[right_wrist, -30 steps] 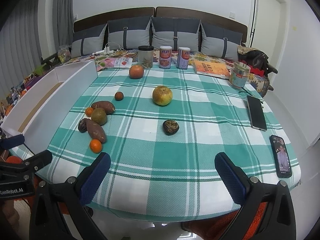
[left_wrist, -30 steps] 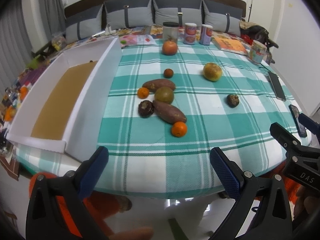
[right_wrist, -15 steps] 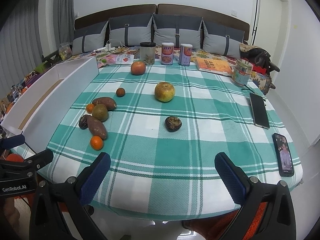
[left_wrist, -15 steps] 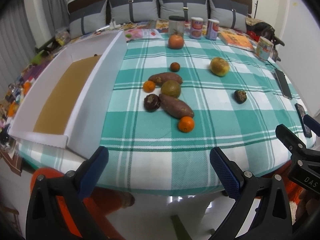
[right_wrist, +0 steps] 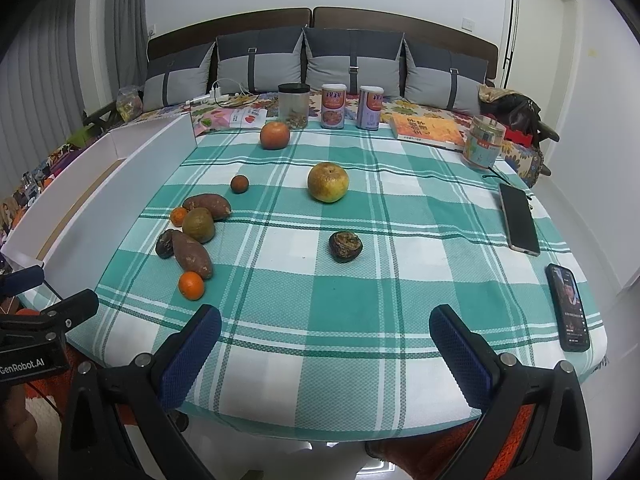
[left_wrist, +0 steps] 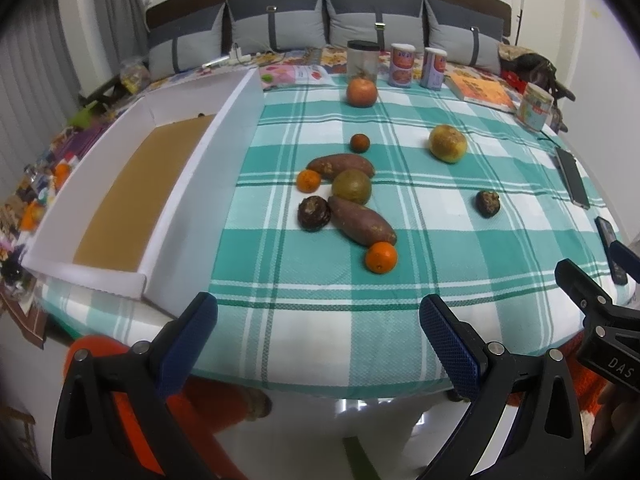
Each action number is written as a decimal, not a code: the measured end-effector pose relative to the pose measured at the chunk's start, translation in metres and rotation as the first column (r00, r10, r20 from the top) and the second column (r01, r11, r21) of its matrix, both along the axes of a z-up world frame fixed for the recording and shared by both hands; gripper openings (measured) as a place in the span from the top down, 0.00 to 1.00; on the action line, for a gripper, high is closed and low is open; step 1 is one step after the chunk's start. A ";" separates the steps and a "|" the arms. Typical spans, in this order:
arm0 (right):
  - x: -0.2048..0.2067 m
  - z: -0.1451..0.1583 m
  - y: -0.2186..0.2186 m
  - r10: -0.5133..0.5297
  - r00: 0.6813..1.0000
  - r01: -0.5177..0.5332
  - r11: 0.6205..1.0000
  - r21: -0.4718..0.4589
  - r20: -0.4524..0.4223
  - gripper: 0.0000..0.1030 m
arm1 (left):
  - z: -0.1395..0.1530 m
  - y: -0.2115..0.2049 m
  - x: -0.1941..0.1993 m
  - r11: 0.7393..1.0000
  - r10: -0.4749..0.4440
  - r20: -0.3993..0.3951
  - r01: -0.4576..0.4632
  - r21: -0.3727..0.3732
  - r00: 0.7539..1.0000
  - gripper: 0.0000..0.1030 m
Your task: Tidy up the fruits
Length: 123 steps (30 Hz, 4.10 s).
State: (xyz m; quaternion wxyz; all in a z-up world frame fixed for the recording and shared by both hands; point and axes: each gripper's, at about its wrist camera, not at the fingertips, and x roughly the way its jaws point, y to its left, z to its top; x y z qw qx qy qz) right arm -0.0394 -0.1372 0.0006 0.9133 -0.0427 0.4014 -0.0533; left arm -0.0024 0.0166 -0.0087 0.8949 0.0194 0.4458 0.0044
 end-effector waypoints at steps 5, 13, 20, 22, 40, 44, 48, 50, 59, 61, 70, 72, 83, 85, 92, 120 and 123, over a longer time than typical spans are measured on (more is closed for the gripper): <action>0.001 -0.002 -0.001 0.000 1.000 0.000 1.000 0.000 -0.003 0.00 | -0.002 0.000 0.000 1.000 -0.001 -0.003 0.001 0.004 1.000 0.01; 0.001 -0.003 -0.002 -0.002 1.000 0.002 1.000 0.005 -0.006 0.00 | -0.003 -0.002 0.001 1.000 -0.004 -0.002 0.004 0.010 1.000 0.01; 0.003 -0.004 -0.005 -0.013 1.000 0.013 1.000 0.009 0.003 0.00 | -0.006 -0.001 0.001 1.000 -0.003 -0.021 0.003 0.001 1.000 0.01; 0.002 -0.004 -0.005 -0.011 1.000 0.011 1.000 0.011 -0.002 0.00 | -0.006 0.000 0.001 1.000 -0.002 -0.024 0.002 0.001 1.000 0.01; 0.001 -0.006 -0.003 -0.003 1.000 0.003 1.000 0.009 -0.020 0.00 | -0.010 -0.001 0.002 1.000 -0.007 -0.043 0.007 0.008 0.999 0.01; 0.001 -0.006 -0.002 0.001 1.000 -0.001 1.000 0.004 -0.018 0.00 | -0.010 0.000 0.003 1.000 -0.005 -0.043 0.005 0.002 0.999 0.01; 0.001 -0.006 -0.002 0.001 1.000 -0.001 1.000 0.005 -0.019 0.00 | -0.012 0.001 0.003 1.000 -0.004 -0.048 0.004 -0.007 0.999 0.01; 0.002 -0.008 -0.002 0.004 1.000 -0.004 1.000 0.009 -0.024 0.00 | -0.014 0.002 0.004 1.000 -0.004 -0.057 0.003 -0.019 0.998 0.01; 0.043 -0.068 -0.037 -0.049 0.984 0.062 0.995 0.072 -0.172 0.00 | -0.065 -0.016 0.040 0.997 -0.056 -0.148 0.048 -0.054 0.988 0.01; 0.053 -0.087 -0.044 -0.060 0.972 0.081 0.993 0.083 -0.225 0.00 | -0.079 -0.017 0.050 0.997 -0.046 -0.172 0.035 -0.063 0.984 0.02; 0.059 -0.122 -0.048 -0.034 0.971 0.041 0.999 0.024 -0.236 0.00 | -0.118 -0.019 0.065 0.999 -0.041 -0.198 0.036 -0.028 0.979 0.00; 0.060 -0.123 -0.049 -0.020 0.977 0.025 0.999 0.024 -0.214 0.00 | -0.117 -0.020 0.064 0.999 -0.049 -0.189 0.045 -0.025 0.981 0.00; 0.064 -0.127 -0.049 -0.002 0.984 0.009 0.999 0.042 -0.180 0.00 | -0.118 -0.014 0.052 0.996 -0.084 -0.117 0.080 -0.036 0.990 0.00; 0.063 -0.127 -0.049 -0.002 0.983 0.010 0.999 0.041 -0.181 0.00 | -0.116 -0.014 0.058 0.995 -0.092 -0.153 0.087 -0.038 0.984 0.01; 0.063 -0.127 -0.049 -0.004 0.984 0.012 0.999 0.042 -0.179 0.00 | -0.092 -0.031 0.086 0.969 -0.205 -0.154 0.179 -0.169 0.967 0.02; 0.061 -0.127 -0.048 0.003 0.983 0.005 0.999 0.045 -0.181 0.00 | -0.094 -0.036 0.080 0.968 -0.244 -0.190 0.225 -0.113 0.951 0.73; 0.061 -0.126 -0.048 0.012 0.980 -0.002 0.999 0.050 -0.200 0.00 | -0.088 -0.020 0.076 0.968 -0.238 -0.182 0.217 -0.127 0.954 0.73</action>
